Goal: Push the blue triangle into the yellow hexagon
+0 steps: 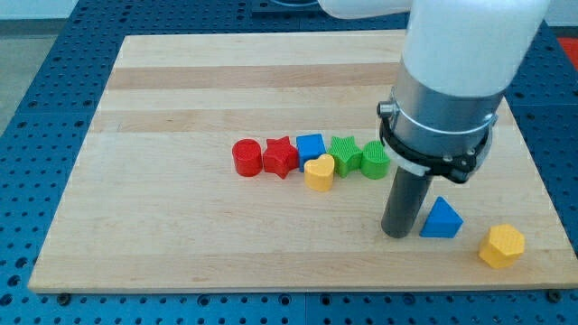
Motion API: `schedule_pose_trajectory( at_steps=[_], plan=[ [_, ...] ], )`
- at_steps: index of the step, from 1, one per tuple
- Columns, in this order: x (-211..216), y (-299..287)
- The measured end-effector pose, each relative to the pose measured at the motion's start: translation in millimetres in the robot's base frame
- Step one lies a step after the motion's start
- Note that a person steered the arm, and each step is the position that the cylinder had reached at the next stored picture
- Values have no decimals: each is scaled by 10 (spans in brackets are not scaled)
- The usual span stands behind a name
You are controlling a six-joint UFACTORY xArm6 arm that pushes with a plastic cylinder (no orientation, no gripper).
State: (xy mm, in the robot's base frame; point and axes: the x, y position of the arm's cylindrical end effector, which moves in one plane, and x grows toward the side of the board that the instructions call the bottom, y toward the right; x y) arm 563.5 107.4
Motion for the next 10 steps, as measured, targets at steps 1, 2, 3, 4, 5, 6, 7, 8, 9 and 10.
schedule_pose_trajectory(
  at_steps=[1, 2, 3, 4, 5, 6, 7, 8, 9, 10],
  plan=[
    [-16, 228],
    [-52, 419],
    [-77, 472],
    [-152, 516],
    [-157, 615],
    [-157, 758],
    [-162, 829],
    [-163, 854],
    [-168, 767],
    [-207, 239]
  ],
)
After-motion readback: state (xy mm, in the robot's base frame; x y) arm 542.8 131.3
